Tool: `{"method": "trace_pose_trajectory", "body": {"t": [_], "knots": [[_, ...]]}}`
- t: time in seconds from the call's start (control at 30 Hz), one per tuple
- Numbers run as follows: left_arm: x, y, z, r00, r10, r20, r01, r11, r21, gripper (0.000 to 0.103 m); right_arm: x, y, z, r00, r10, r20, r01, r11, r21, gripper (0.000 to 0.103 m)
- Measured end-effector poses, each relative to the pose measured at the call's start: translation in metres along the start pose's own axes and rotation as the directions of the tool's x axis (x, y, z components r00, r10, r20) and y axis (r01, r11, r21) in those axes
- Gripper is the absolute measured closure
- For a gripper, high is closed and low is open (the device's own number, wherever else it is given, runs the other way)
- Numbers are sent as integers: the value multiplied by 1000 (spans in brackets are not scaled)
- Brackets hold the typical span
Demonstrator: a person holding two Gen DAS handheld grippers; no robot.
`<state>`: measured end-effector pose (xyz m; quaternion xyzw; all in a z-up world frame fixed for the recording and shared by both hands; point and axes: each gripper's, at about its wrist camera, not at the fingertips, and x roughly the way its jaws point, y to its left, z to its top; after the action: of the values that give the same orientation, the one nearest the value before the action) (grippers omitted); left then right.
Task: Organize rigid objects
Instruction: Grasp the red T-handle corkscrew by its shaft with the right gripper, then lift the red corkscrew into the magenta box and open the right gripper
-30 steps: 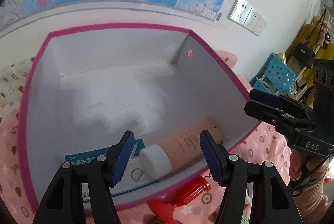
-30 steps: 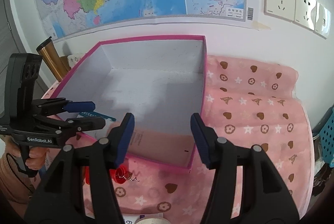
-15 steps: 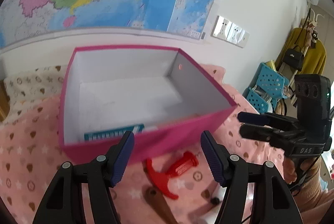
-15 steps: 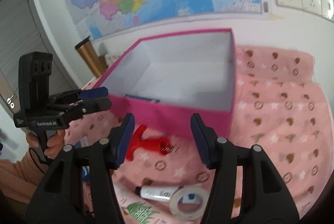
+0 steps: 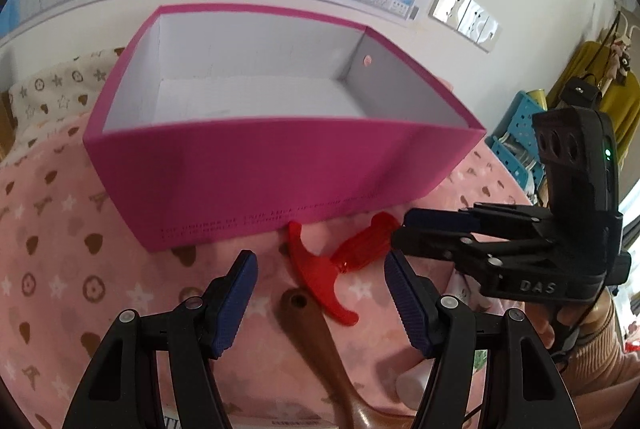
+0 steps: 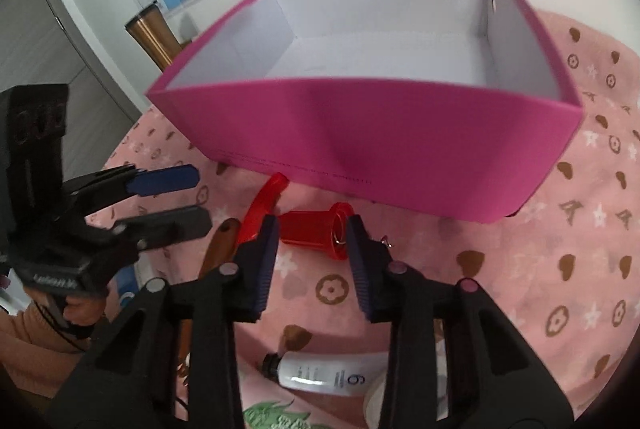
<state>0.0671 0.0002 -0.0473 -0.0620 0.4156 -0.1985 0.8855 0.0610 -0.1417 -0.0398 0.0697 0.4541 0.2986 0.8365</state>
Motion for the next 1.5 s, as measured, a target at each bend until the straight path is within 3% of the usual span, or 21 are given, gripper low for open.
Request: {"method": "trace_pose_trajectory", "body": {"t": [0.2, 0.27, 0.43, 0.67, 1.1, 1.33, 1.5], "knots": [[4, 4, -5, 1000, -7, -23, 7, 1000, -7, 36, 13, 0, 1, 1000, -18, -26, 18, 1000, 0, 70], [6, 3, -5, 1000, -6, -27, 6, 1000, -7, 36, 16, 0, 2, 999, -21, -32, 21, 1000, -1, 77], [10, 2, -4, 999, -16, -39, 16, 1000, -5, 36, 19, 1, 2, 999, -24, -29, 24, 1000, -3, 83], [18, -3, -6, 997, -39, -64, 40, 999, 11, 36, 5, -7, -3, 999, 32, 19, -32, 999, 35, 93], [31, -22, -10, 990, -93, -106, 99, 994, 48, 36, -34, -16, -10, 991, 89, 95, -97, 992, 79, 96], [30, -26, -9, 977, -173, -122, 177, 984, 24, 38, -57, -9, -12, 983, 107, 149, -119, 990, 70, 96], [22, -35, -2, 977, -185, -103, 191, 980, 53, 52, -71, -5, -9, 977, 120, 179, -132, 990, 58, 96]]}}
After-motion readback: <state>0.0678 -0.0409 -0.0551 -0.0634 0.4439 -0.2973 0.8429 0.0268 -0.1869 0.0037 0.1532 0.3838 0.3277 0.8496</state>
